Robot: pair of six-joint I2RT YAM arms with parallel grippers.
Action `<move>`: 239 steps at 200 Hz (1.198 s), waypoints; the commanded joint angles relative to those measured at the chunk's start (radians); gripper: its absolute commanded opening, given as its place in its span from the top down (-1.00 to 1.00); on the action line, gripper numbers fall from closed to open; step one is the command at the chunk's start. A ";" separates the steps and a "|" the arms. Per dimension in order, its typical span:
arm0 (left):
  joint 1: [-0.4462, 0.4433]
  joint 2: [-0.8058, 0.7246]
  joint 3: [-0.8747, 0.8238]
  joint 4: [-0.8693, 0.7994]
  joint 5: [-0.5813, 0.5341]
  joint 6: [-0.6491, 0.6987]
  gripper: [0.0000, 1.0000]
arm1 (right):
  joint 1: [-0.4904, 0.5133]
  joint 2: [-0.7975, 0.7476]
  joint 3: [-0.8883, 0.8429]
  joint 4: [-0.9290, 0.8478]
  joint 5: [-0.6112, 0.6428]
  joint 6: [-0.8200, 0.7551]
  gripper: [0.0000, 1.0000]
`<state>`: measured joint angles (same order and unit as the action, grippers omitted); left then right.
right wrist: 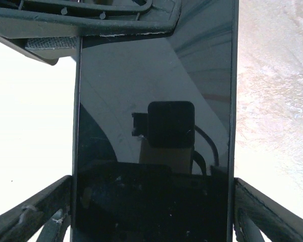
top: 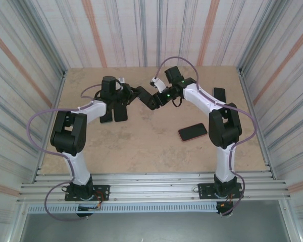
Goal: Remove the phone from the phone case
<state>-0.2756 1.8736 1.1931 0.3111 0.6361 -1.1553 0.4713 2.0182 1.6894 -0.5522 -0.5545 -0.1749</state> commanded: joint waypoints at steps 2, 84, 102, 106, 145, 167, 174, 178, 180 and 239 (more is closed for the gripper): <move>-0.011 -0.057 0.043 0.011 -0.010 -0.028 0.99 | -0.008 -0.094 -0.043 0.087 -0.051 0.055 -0.72; -0.018 -0.179 0.000 0.079 -0.153 -0.168 0.96 | -0.086 -0.324 -0.370 0.514 -0.018 0.606 -0.96; -0.025 -0.211 -0.015 0.096 -0.196 -0.212 0.94 | -0.093 -0.370 -0.476 0.688 0.011 0.821 -0.91; -0.028 -0.217 -0.019 0.104 -0.210 -0.225 0.94 | -0.093 -0.379 -0.501 0.731 0.019 0.869 -0.89; -0.061 -0.259 -0.038 0.156 -0.313 -0.323 0.93 | -0.054 -0.397 -0.642 1.099 0.072 1.227 -0.70; -0.078 -0.271 -0.051 0.198 -0.372 -0.365 0.93 | -0.016 -0.397 -0.675 1.219 0.164 1.335 -0.46; -0.083 -0.274 -0.050 0.205 -0.385 -0.371 0.93 | -0.002 -0.395 -0.686 1.260 0.202 1.402 -0.33; -0.086 -0.275 -0.050 0.207 -0.391 -0.375 0.93 | 0.005 -0.394 -0.690 1.275 0.218 1.419 -0.28; -0.087 -0.276 -0.050 0.208 -0.394 -0.375 0.93 | 0.009 -0.394 -0.691 1.282 0.229 1.429 -0.25; -0.116 -0.290 -0.067 0.261 -0.458 -0.411 0.93 | 0.088 -0.365 -0.704 1.410 0.410 1.599 0.20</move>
<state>-0.3779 1.6516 1.1328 0.4770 0.2344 -1.5356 0.5354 1.6497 1.0054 0.7212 -0.2611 1.2873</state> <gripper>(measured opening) 0.129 0.440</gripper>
